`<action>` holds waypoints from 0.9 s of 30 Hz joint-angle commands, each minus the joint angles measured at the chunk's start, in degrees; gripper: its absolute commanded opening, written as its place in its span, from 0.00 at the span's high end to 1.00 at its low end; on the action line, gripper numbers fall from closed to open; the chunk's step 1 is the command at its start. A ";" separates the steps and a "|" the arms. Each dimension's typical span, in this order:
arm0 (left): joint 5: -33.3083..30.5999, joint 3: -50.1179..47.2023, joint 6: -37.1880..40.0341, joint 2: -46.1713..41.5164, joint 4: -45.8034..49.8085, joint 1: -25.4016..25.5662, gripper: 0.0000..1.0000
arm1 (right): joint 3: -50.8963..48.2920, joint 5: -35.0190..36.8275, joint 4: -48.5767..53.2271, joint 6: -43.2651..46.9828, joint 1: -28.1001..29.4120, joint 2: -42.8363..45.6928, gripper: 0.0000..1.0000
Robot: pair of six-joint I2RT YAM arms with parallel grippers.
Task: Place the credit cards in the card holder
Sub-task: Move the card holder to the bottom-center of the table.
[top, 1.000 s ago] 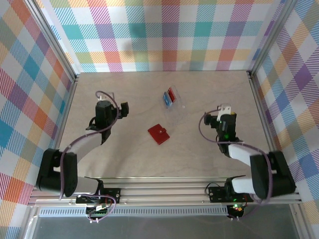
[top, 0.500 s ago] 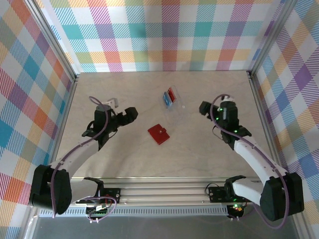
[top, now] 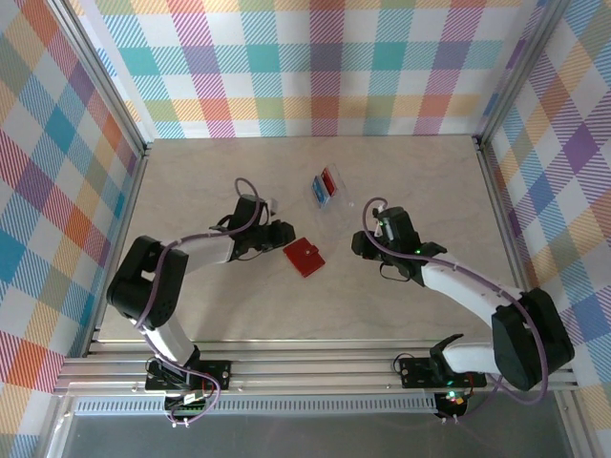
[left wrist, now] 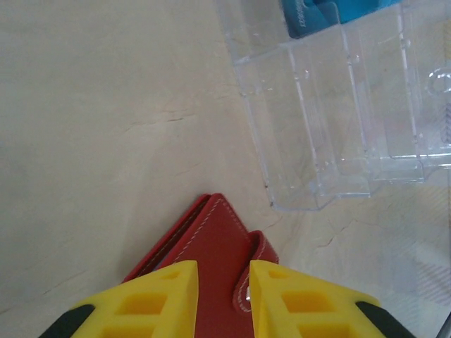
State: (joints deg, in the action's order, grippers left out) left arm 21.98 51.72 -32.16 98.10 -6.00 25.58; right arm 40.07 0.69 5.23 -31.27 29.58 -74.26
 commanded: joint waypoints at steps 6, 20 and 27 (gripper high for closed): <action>-4.31 9.93 8.40 8.09 15.14 5.87 0.77 | 2.08 -0.40 0.19 1.31 2.27 -4.74 0.65; -7.65 12.70 15.43 11.32 18.71 18.25 0.80 | 1.11 4.11 1.45 0.36 2.85 -1.69 0.67; -6.06 12.96 11.49 6.13 16.58 17.41 0.72 | 0.63 7.04 2.74 0.50 4.07 -1.04 0.66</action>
State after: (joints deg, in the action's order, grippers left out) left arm 14.50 64.97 -19.38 107.85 9.34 43.59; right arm 41.08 5.45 6.24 -30.85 32.47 -75.59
